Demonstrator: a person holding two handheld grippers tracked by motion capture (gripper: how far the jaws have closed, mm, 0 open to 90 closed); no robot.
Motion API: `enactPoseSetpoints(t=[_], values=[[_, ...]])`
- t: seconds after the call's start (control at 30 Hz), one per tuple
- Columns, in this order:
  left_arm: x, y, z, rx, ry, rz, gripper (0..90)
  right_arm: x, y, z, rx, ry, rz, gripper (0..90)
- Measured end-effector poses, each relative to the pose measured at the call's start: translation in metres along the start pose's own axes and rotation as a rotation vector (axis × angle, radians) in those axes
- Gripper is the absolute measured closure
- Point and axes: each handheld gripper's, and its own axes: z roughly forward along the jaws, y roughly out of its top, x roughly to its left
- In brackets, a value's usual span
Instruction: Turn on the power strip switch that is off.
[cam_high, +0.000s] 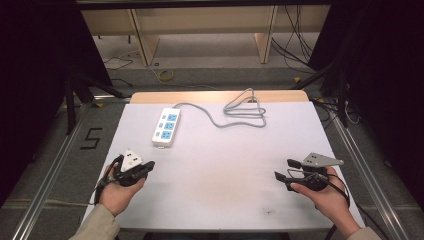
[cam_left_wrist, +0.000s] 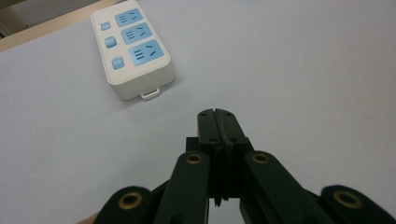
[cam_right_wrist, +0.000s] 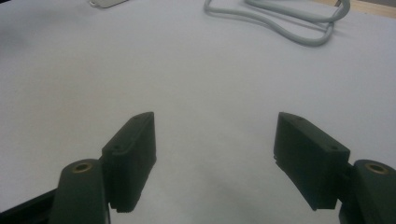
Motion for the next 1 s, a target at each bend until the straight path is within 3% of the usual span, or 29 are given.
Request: enactPoseSetpoints(t=[0.3,1.0], values=[[0.006,0.005,0.006,0.000,0.005,-0.031,89.6,0.001,0.000,0.001,0.000,0.002,0.000,30.2],[0.021,0.018,0.018,0.029,0.021,-0.043,89.7,0.003,0.000,0.002,0.003,0.017,-0.010,29.8]])
